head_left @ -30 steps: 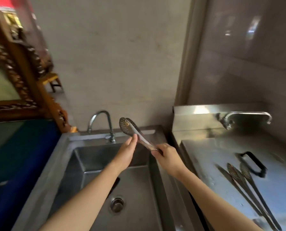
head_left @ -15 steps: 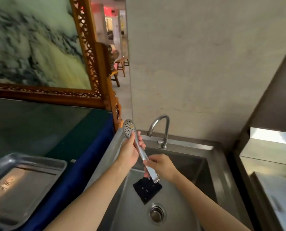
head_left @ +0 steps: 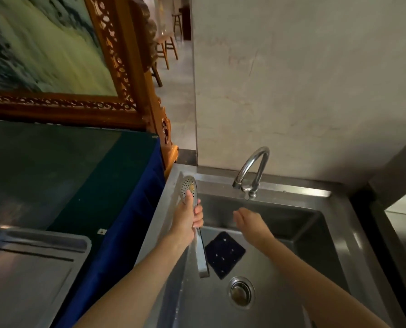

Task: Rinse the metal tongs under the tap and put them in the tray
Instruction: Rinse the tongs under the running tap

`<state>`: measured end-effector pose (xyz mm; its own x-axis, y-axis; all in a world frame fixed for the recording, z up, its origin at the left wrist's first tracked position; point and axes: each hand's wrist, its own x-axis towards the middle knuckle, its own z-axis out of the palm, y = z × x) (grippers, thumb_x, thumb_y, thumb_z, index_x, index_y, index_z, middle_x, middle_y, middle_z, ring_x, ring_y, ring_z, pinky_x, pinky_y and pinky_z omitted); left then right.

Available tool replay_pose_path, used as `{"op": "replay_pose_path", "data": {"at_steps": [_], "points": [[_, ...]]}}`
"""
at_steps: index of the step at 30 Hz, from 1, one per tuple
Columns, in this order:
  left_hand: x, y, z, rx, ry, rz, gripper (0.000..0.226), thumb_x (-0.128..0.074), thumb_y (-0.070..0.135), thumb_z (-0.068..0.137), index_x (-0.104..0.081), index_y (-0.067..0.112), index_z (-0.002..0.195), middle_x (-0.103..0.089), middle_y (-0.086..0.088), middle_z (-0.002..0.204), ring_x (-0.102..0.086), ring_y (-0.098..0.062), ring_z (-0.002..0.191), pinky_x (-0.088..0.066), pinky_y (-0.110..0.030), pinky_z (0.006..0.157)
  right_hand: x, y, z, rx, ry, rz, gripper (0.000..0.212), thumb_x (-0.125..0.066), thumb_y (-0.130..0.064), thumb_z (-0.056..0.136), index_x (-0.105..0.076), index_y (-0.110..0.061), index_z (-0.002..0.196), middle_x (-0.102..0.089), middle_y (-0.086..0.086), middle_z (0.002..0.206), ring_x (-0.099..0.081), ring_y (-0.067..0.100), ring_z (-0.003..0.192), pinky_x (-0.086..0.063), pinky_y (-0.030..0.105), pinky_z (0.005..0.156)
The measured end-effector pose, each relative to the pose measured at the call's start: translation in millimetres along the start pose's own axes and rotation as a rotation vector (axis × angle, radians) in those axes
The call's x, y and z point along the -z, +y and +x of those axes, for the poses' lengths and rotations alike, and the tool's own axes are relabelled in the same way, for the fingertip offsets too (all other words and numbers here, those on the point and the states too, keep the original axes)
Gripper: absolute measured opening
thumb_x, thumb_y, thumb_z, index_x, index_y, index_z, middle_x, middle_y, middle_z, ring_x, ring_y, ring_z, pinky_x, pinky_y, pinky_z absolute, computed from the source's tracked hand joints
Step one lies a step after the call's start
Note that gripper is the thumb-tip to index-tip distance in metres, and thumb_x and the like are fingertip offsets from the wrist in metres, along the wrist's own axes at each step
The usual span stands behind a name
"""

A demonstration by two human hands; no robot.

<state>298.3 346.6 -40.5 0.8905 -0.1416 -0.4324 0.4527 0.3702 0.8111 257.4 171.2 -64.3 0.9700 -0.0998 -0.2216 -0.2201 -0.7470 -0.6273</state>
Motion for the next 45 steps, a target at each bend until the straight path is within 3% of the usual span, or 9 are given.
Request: {"op": "replay_pose_path", "data": {"at_steps": [3,6,11,17,22,27,33,40,45], "points": [[-1,-25,20,0.07,0.022,0.118,0.042,-0.04,0.052,0.091,-0.05,0.012,0.079,-0.043,0.008,0.047,-0.033,-0.004,0.032,-0.024,-0.017,0.03,10,24,37,-0.02,-0.004,-0.208,0.016,-0.04,-0.014,0.097,-0.05,-0.006,0.108,-0.06,0.015,0.104,-0.06,0.031,0.092,-0.046,0.037,0.077],[-5,-56,41,0.091,0.001,0.165,0.041,-0.041,0.05,0.09,-0.05,0.013,0.075,-0.044,0.007,0.044,-0.034,-0.003,0.032,-0.026,-0.016,0.031,9,43,74,-0.058,0.049,-0.214,0.025,-0.038,-0.027,0.098,-0.044,-0.013,0.117,-0.061,0.016,0.112,-0.062,0.032,0.098,-0.049,0.042,0.08],[-12,-107,75,0.145,-0.029,0.189,0.04,-0.04,0.047,0.092,-0.046,0.014,0.07,-0.042,0.009,0.041,-0.03,-0.001,0.031,-0.022,-0.015,0.031,-15,78,119,0.035,0.055,-0.365,0.049,-0.047,-0.026,0.095,-0.027,-0.014,0.138,-0.044,0.016,0.136,-0.051,0.032,0.118,-0.046,0.043,0.095],[-16,-143,99,0.155,-0.064,0.19,0.029,-0.039,0.04,0.096,-0.044,0.016,0.08,-0.038,0.009,0.043,-0.028,-0.002,0.033,-0.022,-0.014,0.032,-33,104,137,0.165,0.166,-0.519,0.065,-0.052,-0.001,0.088,-0.017,-0.006,0.144,-0.044,0.019,0.13,-0.052,0.034,0.111,-0.045,0.041,0.096],[-10,-153,104,0.139,-0.13,0.209,0.024,-0.039,0.035,0.097,-0.044,0.014,0.085,-0.038,0.005,0.055,-0.029,-0.002,0.038,-0.024,-0.015,0.035,-33,111,142,0.224,0.116,-0.661,0.078,-0.053,0.009,0.085,-0.003,0.002,0.145,-0.035,0.023,0.138,-0.047,0.038,0.118,-0.041,0.043,0.101],[-10,-154,105,0.135,-0.193,0.176,0.023,-0.044,0.032,0.095,-0.046,0.012,0.085,-0.046,0.009,0.054,-0.033,-0.003,0.039,-0.028,-0.014,0.035,-20,105,146,0.272,0.092,-0.644,0.055,-0.045,0.001,0.092,-0.02,0.002,0.141,-0.044,0.021,0.13,-0.056,0.034,0.106,-0.049,0.042,0.09],[-10,-152,100,0.133,-0.248,0.151,0.021,-0.049,0.032,0.093,-0.048,0.013,0.084,-0.048,0.009,0.054,-0.034,-0.003,0.039,-0.028,-0.014,0.035,-5,97,148,0.273,0.026,-0.668,0.052,-0.052,0.0,0.088,-0.029,0.0,0.134,-0.045,0.02,0.13,-0.056,0.035,0.107,-0.049,0.042,0.089],[-6,-146,97,0.133,-0.26,0.122,0.028,-0.056,0.04,0.083,-0.05,0.013,0.083,-0.048,0.009,0.055,-0.034,-0.002,0.039,-0.028,-0.015,0.035,8,87,154,0.241,-0.075,-0.639,0.029,-0.049,0.002,0.088,-0.042,-0.003,0.116,-0.051,0.02,0.118,-0.056,0.035,0.102,-0.048,0.043,0.087],[-7,-145,94,0.135,-0.284,0.123,0.029,-0.057,0.041,0.082,-0.049,0.013,0.083,-0.048,0.009,0.055,-0.034,-0.002,0.039,-0.029,-0.014,0.035,8,87,156,0.222,-0.093,-0.599,0.03,-0.048,-0.001,0.09,-0.043,-0.004,0.119,-0.051,0.018,0.122,-0.055,0.033,0.106,-0.045,0.04,0.09]]}}
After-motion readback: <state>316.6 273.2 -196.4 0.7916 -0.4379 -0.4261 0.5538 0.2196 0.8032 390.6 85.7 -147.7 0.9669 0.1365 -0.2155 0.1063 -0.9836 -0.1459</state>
